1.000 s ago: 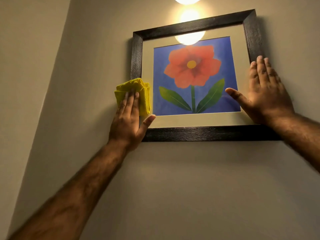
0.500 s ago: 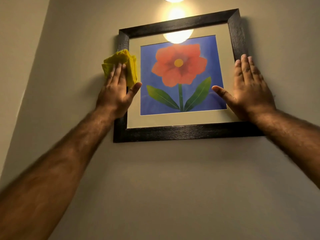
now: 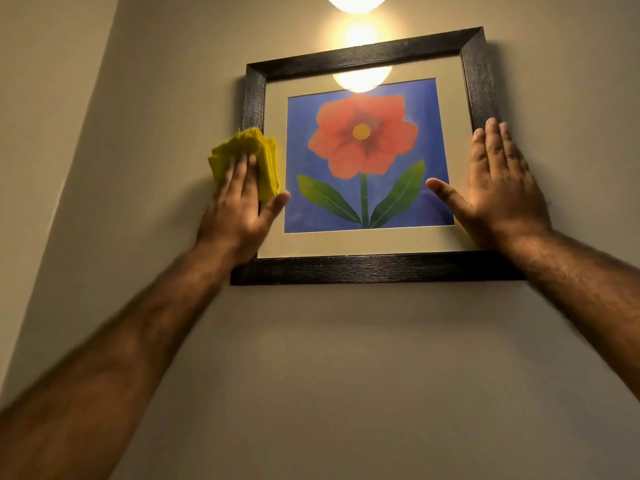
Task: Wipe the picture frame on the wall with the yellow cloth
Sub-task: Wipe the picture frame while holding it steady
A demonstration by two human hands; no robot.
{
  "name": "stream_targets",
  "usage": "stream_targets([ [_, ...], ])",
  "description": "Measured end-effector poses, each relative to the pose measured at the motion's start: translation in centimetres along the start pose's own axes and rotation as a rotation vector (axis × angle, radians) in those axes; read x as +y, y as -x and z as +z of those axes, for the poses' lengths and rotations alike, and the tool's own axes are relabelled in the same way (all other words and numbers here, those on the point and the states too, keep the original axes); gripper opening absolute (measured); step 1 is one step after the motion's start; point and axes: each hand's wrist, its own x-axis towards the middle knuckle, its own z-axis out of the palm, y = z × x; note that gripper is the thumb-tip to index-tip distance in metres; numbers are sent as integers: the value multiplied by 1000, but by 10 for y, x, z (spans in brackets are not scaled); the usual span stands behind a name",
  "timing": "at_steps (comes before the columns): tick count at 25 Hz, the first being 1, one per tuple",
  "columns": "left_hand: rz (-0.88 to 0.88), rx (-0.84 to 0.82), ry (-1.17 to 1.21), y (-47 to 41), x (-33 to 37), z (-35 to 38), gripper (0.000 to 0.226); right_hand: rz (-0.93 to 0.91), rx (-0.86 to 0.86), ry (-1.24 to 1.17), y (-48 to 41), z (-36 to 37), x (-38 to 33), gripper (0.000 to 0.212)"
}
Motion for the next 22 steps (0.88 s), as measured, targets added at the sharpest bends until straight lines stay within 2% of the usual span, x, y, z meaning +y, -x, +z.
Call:
stream_targets([
  [3, -15, -41, -8, -77, -1, -14, 105, 0, 7, 1, 0, 0, 1, 110],
  [6, -10, -39, -4, -93, 0, -14, 101, -4, 9, -1, 0, -1, 0, 110],
  [11, 70, 48, -1, -8, -8, 8, 93, 3, 6, 5, 0, 0, 0, 110],
  [18, 65, -60, -17, 97, -7, 10, 97, 7, 2, 8, 1, -1, 0, 109],
  [22, 69, -94, -37, 94, -9, 4, 97, 7, -11, 10, 1, -3, -2, 109],
])
